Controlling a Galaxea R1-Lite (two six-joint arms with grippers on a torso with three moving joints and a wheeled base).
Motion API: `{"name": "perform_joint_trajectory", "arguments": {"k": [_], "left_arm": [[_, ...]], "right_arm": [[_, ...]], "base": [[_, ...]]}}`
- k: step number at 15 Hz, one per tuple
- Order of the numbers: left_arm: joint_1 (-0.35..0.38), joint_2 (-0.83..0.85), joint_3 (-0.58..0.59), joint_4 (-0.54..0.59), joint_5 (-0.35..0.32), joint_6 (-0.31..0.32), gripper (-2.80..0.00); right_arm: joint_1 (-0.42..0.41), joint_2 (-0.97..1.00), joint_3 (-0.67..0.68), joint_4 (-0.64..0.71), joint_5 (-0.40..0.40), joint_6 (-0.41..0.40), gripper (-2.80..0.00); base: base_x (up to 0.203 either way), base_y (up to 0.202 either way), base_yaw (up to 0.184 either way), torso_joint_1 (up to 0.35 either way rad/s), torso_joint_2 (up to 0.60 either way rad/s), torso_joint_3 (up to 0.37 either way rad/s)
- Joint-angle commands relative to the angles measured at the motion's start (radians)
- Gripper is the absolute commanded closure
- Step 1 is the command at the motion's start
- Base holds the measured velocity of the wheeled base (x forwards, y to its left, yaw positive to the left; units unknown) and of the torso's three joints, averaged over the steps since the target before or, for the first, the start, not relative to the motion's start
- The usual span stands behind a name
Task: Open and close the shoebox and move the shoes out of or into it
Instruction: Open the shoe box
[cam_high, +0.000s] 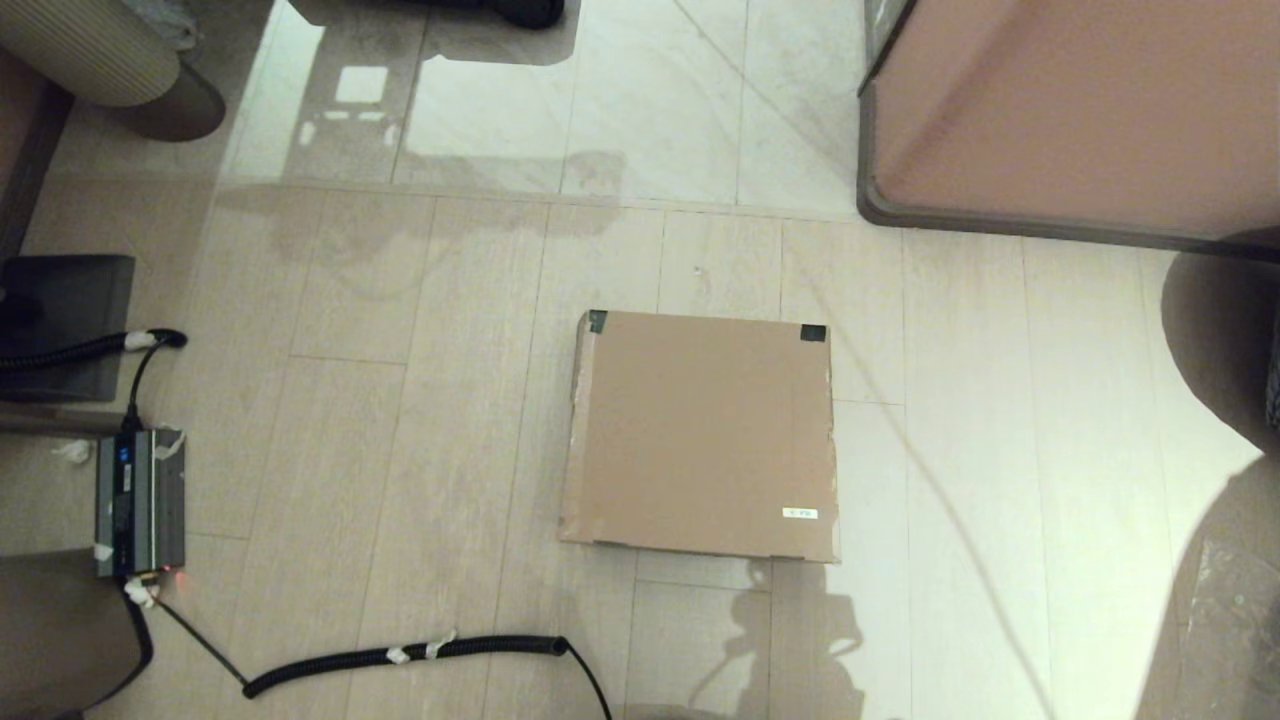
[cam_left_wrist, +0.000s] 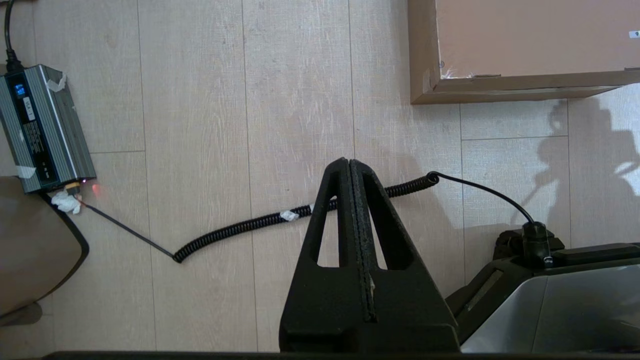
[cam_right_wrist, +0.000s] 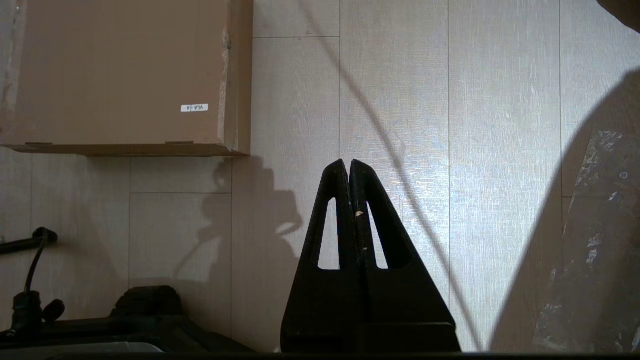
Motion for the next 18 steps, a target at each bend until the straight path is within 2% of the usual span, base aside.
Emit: {"name": "perform_joint_trajectory", "arguments": {"k": [1,2,5,8,10,12,14,16,18], "left_arm": [[0.000,0.001,0.000,0.000,-0.001,0.000,0.00],[0.000,0.001,-0.002,0.006,-0.004,-0.001,0.00],[0.002,0.001,-0.002,0.002,-0.003,0.008,0.00],[-0.001,0.082,-0.131,0.012,-0.005,0.016,0.00],[-0.012,0.278,-0.250,0.012,-0.005,-0.008,0.00],[-0.024,0.520,-0.397,0.012,-0.005,-0.057,0.00],[-0.032,0.783,-0.535,0.006,-0.015,-0.102,0.00],[-0.037,1.022,-0.618,-0.049,-0.066,-0.153,0.00],[-0.040,1.237,-0.655,-0.157,-0.139,-0.214,0.00]], "right_arm": [[0.000,0.002,0.000,0.001,0.002,-0.009,0.00],[0.000,0.000,0.000,0.002,0.007,-0.023,0.00],[0.000,0.029,-0.018,0.052,0.067,-0.186,0.00],[-0.001,0.059,-0.095,0.078,0.063,-0.205,0.00],[-0.003,0.205,-0.208,0.140,0.064,-0.195,0.00],[-0.003,0.425,-0.322,0.167,0.072,-0.148,0.00],[-0.003,0.680,-0.447,0.174,0.098,-0.047,0.00],[-0.002,0.921,-0.542,0.152,0.136,0.050,0.00],[-0.001,1.148,-0.595,0.068,0.174,0.114,0.00]], "base": [[0.000,0.000,0.000,0.000,0.00,0.000],[0.000,0.000,0.000,0.000,0.00,0.000],[0.000,0.000,0.000,0.000,0.00,0.000],[0.000,0.000,0.000,0.000,0.00,0.000],[0.000,0.000,0.000,0.000,0.00,0.000],[0.000,0.000,0.000,0.000,0.00,0.000],[0.000,0.000,0.000,0.000,0.00,0.000],[0.000,0.000,0.000,0.000,0.00,0.000],[0.000,0.000,0.000,0.000,0.00,0.000]]}}
